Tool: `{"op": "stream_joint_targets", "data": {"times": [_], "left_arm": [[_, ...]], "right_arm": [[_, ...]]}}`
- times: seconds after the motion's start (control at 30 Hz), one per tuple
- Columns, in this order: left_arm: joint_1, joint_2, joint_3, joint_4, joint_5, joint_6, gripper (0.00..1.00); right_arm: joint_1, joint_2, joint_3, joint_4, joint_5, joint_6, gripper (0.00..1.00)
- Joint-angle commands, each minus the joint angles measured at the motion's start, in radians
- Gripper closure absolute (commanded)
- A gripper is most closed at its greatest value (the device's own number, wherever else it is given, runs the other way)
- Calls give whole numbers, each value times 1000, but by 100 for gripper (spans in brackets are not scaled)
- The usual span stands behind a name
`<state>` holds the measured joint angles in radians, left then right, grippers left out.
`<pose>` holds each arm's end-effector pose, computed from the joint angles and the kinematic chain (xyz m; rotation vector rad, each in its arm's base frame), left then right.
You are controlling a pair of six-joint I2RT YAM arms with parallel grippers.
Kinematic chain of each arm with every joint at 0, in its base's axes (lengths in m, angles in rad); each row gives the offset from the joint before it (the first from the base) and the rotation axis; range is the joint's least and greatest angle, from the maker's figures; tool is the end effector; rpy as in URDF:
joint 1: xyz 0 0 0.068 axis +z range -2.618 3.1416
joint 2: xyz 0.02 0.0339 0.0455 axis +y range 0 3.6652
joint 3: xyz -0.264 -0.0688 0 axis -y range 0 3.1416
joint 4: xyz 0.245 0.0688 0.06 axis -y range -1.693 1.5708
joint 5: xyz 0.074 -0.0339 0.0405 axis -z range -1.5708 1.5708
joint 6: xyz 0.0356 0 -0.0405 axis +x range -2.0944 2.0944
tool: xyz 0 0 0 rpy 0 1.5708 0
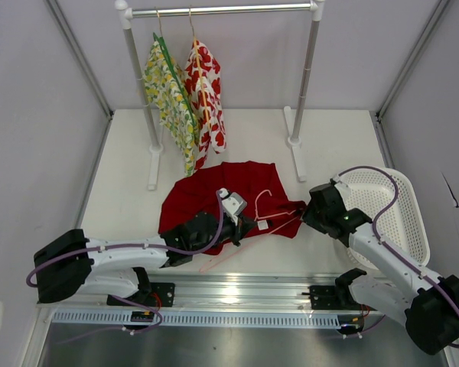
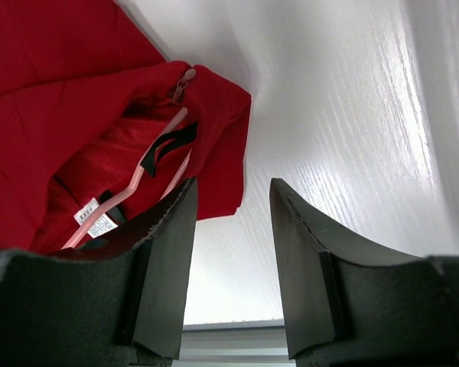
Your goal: Place the skirt on the hanger
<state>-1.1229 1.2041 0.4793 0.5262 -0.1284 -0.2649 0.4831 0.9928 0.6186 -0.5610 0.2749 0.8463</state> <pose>0.1148 -0.2285 0.2209 0.6821 1.7256 -0.8787 0.1728 0.0797 0.2138 0.5563 2.4076 0.2321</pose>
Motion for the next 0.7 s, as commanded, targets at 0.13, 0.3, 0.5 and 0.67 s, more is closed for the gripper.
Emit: {"op": "stream_joint_targets", "data": {"times": [0.13,0.3,0.5,0.67], "left_arm": [[-8,-51,10,-44,-48,4,100],[-8,-84,-5,-54,-63,12,100],[-8,-127,-5,-94,-76,15,100],[-8,-167,11,-153,-143,10,100]], "right_arm": [[6,12,1,81,60,34,52],[3,35,4,99,61,36,52],[5,58,6,153,58,30,52],[5,131,12,171,83,7,52]]}}
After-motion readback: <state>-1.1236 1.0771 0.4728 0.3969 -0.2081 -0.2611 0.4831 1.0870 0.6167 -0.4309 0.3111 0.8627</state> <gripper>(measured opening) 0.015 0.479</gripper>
